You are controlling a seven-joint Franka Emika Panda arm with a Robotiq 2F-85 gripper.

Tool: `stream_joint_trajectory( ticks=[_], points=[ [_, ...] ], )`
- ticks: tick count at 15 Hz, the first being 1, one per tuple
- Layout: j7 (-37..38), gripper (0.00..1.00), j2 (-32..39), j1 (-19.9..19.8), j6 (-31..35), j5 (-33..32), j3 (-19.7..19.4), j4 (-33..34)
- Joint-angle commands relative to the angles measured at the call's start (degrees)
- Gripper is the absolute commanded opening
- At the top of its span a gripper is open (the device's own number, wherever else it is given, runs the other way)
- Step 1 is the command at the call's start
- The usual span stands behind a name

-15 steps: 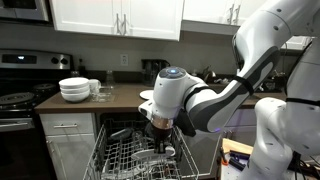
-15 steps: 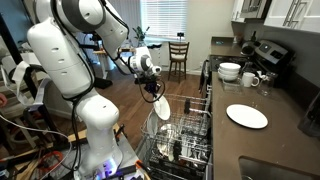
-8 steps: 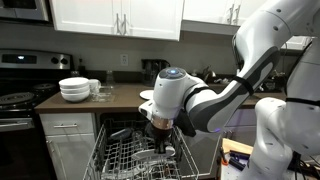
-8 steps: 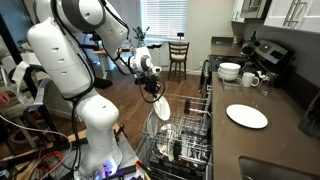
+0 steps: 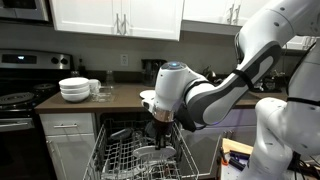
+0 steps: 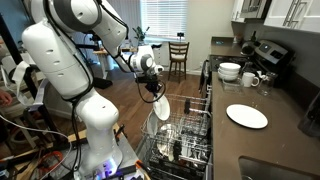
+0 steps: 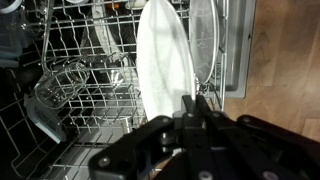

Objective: Take a plate from the stack and put it on the dishwasher rack

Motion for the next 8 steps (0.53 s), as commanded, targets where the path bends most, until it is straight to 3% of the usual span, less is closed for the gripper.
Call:
stream_joint_trajectory(
  ticks=[1, 8],
  points=[
    [-8.01, 0.02, -4.36, -0.53, -0.98, 5.20, -1.30, -2.07],
    [-24.80, 0.02, -5.81, 0.22, 1.32, 13.10, -7.53, -4.72]
  ],
)
